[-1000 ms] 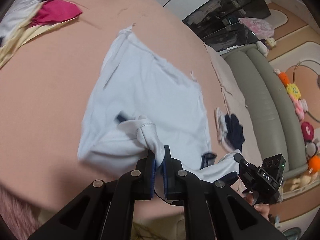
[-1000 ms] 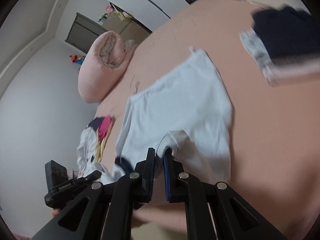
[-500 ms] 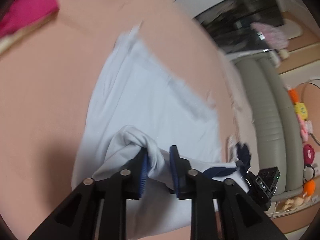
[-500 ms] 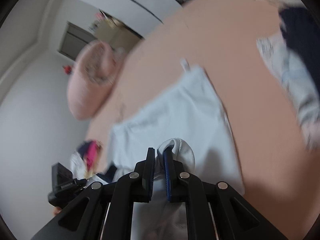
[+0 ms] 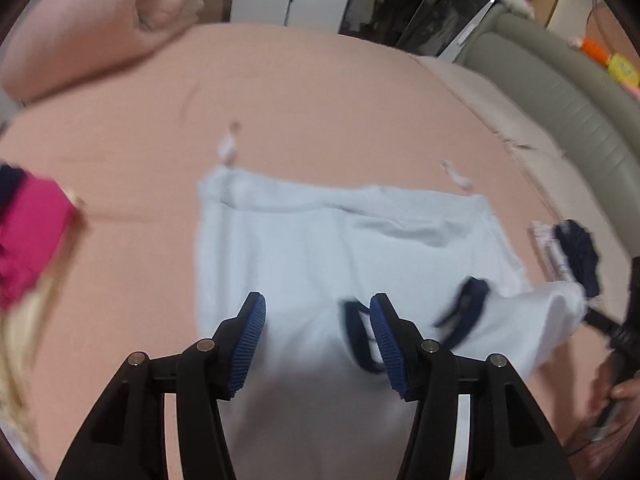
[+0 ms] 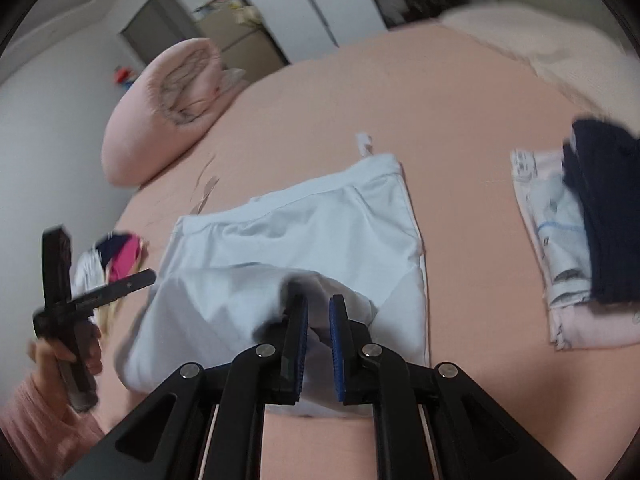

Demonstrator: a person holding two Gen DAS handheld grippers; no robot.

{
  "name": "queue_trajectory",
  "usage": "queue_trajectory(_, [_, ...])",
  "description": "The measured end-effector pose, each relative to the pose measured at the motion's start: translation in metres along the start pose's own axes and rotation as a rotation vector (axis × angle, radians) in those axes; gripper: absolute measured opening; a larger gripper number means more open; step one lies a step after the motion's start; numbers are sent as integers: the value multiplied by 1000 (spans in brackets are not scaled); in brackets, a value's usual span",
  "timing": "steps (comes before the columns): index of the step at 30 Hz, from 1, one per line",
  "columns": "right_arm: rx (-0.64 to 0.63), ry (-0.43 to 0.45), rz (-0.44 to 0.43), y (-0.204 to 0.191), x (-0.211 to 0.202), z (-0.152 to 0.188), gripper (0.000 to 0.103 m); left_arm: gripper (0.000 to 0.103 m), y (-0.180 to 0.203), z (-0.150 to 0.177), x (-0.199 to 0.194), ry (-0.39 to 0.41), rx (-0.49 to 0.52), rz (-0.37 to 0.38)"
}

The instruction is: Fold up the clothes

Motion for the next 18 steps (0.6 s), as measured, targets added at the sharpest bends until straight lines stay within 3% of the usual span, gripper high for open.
queue_trajectory(3, [70, 18, -50, 8, -9, -26, 12, 51, -20, 2, -17, -37, -44, -34])
queue_trajectory(4, [70, -2, -52, 10, -6, -34, 16, 51, -23, 9, -19, -48, -7, -68])
queue_trajectory(6, [68, -43, -57, 14, -1, -51, 60, 51, -24, 24, -20, -62, 87, -139])
queue_trajectory(7, [67, -63, -59, 16, 2, -59, 67, 51, -22, 32, -16, -70, 129, -154])
queue_trajectory(11, [66, -424, -75, 13, 62, -53, 69, 51, -15, 53, 6, -132, 139, -68])
queue_trajectory(12, [46, -470, -102, 6, 66, -44, 68, 50, -11, 57, 9, -143, 143, -51])
queue_trajectory(14, [6, -561, -159, -10, 72, -26, 54, 29, 0, 64, 8, -137, 169, -38])
queue_trajectory(15, [-30, -579, -183, -18, 69, -16, 53, 18, 4, 66, 7, -120, 190, -52])
queue_trajectory(18, [-91, -613, -184, -24, 60, 9, 53, 8, 12, 67, 3, -76, 256, -79])
Point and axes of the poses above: each gripper's, at about its wrist camera, not at the fingertips, and x roughly the way its jaws point, y to its right, z to its underside, the point moved 4 cm from there along x, roughly the way its jaws point, and after that the axes turned 4 degrees about x, right-handed, at the moved point
